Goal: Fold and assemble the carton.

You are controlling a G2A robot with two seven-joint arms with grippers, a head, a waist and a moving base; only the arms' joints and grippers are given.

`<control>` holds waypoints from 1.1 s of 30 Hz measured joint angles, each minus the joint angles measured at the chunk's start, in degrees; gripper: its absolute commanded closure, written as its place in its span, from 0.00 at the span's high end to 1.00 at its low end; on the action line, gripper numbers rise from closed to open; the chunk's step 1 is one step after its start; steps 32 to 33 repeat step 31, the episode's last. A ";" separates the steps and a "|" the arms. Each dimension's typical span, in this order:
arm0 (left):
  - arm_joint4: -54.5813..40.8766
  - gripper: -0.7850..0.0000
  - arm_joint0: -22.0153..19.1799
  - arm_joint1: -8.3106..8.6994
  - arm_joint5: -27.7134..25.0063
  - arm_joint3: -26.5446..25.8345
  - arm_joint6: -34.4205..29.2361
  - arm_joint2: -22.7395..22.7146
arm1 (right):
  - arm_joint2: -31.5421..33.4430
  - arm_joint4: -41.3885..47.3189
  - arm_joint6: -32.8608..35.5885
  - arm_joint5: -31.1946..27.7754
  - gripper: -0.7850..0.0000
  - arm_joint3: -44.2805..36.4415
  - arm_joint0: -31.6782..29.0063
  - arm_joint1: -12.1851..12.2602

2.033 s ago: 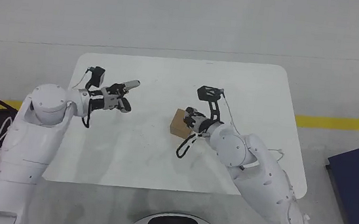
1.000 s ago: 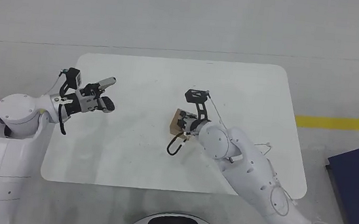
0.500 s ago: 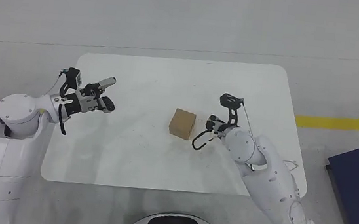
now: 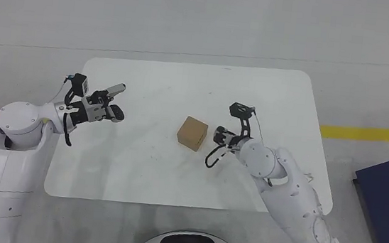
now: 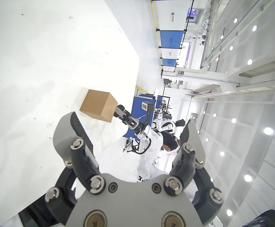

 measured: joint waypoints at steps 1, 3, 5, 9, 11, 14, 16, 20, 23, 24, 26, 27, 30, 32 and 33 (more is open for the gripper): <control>0.00 1.00 0.00 0.00 0.00 0.00 0.00 0.00 | 1.50 0.97 -1.39 -0.52 0.28 -1.15 -0.83 0.12; 0.00 1.00 0.00 0.00 0.00 0.00 0.00 0.00 | 4.65 3.46 -3.73 -2.36 1.00 -3.51 -2.72 0.36; 0.00 1.00 0.00 0.00 0.00 0.00 0.00 0.00 | 5.49 4.18 -4.02 -2.99 0.01 -4.06 -3.16 0.42; 0.00 1.00 0.00 0.00 0.00 0.00 0.00 0.00 | 5.29 4.05 -3.89 -2.82 0.30 -3.92 -3.06 0.41; 0.00 1.00 0.00 0.00 0.00 0.00 0.00 0.00 | 5.29 4.05 -3.89 -2.82 0.44 -3.92 -3.06 0.41; 0.00 1.00 0.00 0.00 0.00 0.00 0.00 0.00 | 5.29 4.04 -3.89 -2.82 0.66 -3.92 -3.06 0.41; 0.00 1.00 0.00 0.00 0.00 0.00 0.00 0.00 | 5.29 4.04 -3.89 -2.82 0.78 -3.92 -3.06 0.41; 0.00 1.00 0.00 0.00 0.00 0.00 0.00 0.00 | 5.29 4.04 -3.89 -2.82 0.94 -3.92 -3.06 0.41; 0.00 1.00 0.00 0.00 0.00 0.00 0.00 0.00 | 5.29 4.04 -3.89 -2.82 0.99 -3.92 -3.06 0.41; 0.00 1.00 0.00 0.00 0.00 0.00 0.00 0.00 | 5.29 4.04 -3.89 -2.82 1.00 -3.92 -3.06 0.41; 0.00 1.00 0.00 0.00 0.00 0.00 0.00 0.00 | 5.29 4.04 -3.89 -2.82 1.00 -3.92 -3.06 0.41; 0.00 1.00 0.00 0.00 0.00 0.00 0.00 0.00 | 5.29 4.04 -3.89 -2.82 1.00 -3.92 -3.06 0.41; 0.00 1.00 0.00 0.00 0.00 0.00 0.00 0.00 | 5.29 4.04 -3.89 -2.82 1.00 -3.92 -3.06 0.41; 0.00 1.00 0.00 0.00 0.00 0.00 0.00 0.00 | 5.29 4.04 -3.89 -2.82 1.00 -3.92 -3.06 0.41; 0.00 1.00 0.00 0.00 0.00 0.00 0.00 0.00 | 5.29 4.04 -3.89 -2.82 1.00 -3.92 -3.06 0.41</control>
